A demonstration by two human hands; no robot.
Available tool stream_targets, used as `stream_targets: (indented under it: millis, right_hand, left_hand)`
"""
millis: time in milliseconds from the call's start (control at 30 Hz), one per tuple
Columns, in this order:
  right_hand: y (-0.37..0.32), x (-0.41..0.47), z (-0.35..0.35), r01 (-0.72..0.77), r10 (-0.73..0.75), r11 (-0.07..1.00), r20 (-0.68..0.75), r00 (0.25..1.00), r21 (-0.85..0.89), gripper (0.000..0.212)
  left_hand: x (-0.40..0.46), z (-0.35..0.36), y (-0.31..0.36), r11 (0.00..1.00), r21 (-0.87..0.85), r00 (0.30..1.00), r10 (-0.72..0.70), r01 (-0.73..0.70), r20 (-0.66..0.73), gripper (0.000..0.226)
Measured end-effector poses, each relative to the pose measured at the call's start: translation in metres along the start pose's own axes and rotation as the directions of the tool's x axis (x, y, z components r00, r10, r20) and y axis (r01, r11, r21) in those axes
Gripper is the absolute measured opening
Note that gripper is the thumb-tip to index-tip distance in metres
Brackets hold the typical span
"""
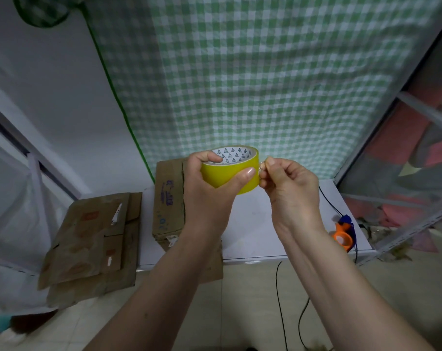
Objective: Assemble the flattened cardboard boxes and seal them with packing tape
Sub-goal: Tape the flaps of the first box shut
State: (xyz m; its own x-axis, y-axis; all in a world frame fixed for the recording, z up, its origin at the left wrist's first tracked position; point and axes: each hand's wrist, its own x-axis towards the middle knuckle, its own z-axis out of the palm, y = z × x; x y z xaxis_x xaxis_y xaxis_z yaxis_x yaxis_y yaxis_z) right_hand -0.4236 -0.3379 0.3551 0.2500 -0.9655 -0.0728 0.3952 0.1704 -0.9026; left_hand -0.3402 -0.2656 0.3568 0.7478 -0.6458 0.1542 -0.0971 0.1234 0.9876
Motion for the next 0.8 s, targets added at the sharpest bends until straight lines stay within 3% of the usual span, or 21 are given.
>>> stream_targets:
  millis: [133, 233, 400, 533, 600, 667, 733, 800]
  right_hand:
    - [-0.006, 0.003, -0.006, -0.115, 0.103, 0.983, 0.085, 0.991, 0.144, 0.021]
    - [-0.008, 0.005, -0.010, -0.177, 0.156, 0.972, 0.138, 0.978, 0.153, 0.020]
    - [-0.007, 0.007, -0.016, -0.334, 0.297, 0.903, 0.169, 0.940, 0.271, 0.015]
    - [-0.006, 0.004, -0.018, -0.409, 0.367, 0.870, 0.194, 0.910, 0.273, 0.017]
    - [-0.001, 0.002, -0.015, -0.334, 0.316, 0.930, 0.127, 0.940, 0.156, 0.018]
    - [0.006, -0.002, -0.010, -0.221, 0.219, 0.975, 0.046, 0.975, 0.031, 0.019]
    - [0.011, -0.007, -0.004, -0.147, 0.147, 0.989, -0.009, 0.989, -0.035, 0.022]
    - [0.012, -0.011, 0.001, -0.099, 0.095, 0.991, -0.048, 0.994, -0.095, 0.022]
  left_hand:
    - [0.009, -0.006, 0.002, 0.995, -0.013, 0.993, -0.097, 0.098, 0.065, 0.036]
    - [0.017, -0.014, 0.003, 0.980, -0.055, 0.970, -0.182, 0.193, 0.162, 0.040]
    - [0.029, -0.024, -0.001, 0.919, -0.011, 0.873, -0.371, 0.395, 0.317, 0.078]
    - [0.037, -0.033, -0.004, 0.863, 0.023, 0.778, -0.465, 0.504, 0.422, 0.067]
    - [0.036, -0.030, -0.010, 0.919, 0.148, 0.850, -0.394, 0.365, 0.350, 0.060]
    - [0.031, -0.025, -0.024, 0.898, 0.440, 0.988, -0.090, 0.026, 0.125, 0.051]
    - [0.015, -0.018, -0.030, 0.768, 0.573, 0.951, 0.302, -0.286, 0.070, 0.035]
    - [0.000, -0.010, -0.038, 0.721, 0.543, 0.898, 0.405, -0.430, 0.172, 0.034]
